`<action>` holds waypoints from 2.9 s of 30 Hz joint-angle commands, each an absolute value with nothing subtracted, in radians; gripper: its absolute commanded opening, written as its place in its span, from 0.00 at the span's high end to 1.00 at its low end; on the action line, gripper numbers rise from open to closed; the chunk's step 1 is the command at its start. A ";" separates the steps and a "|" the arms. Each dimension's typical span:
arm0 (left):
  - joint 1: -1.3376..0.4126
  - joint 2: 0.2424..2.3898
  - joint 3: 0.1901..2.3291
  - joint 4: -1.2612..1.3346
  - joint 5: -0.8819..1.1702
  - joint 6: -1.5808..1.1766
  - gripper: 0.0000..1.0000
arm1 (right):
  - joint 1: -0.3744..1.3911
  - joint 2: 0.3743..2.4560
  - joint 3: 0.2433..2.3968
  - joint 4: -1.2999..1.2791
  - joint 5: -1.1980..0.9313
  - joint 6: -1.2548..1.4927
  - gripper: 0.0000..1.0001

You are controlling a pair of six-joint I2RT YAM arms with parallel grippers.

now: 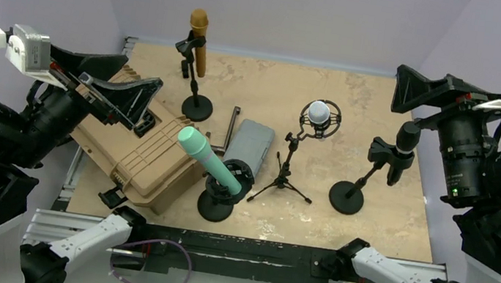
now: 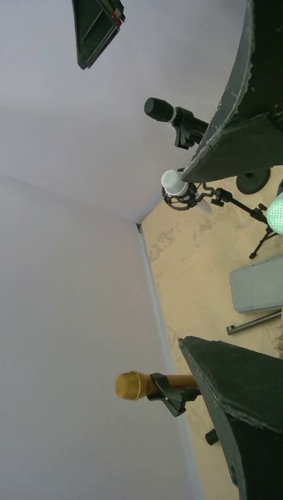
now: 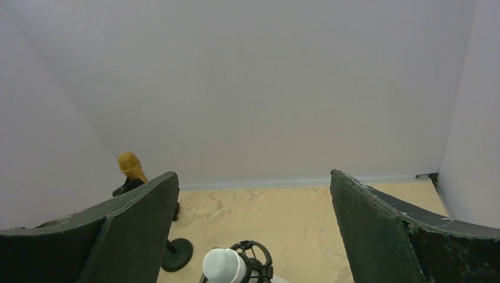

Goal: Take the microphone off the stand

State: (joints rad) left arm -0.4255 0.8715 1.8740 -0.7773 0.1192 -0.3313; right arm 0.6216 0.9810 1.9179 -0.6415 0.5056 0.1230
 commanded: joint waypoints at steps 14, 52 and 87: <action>-0.420 1.001 1.873 -0.744 0.370 -0.352 0.00 | 0.620 0.886 1.721 -0.789 0.612 0.177 0.01; -0.420 0.756 1.332 -0.433 0.107 -0.225 0.00 | 0.620 0.927 1.629 -0.959 0.874 0.233 0.07; -0.420 0.735 1.286 -0.399 0.073 -0.212 0.00 | 0.750 1.249 1.727 -0.864 0.433 -0.132 0.21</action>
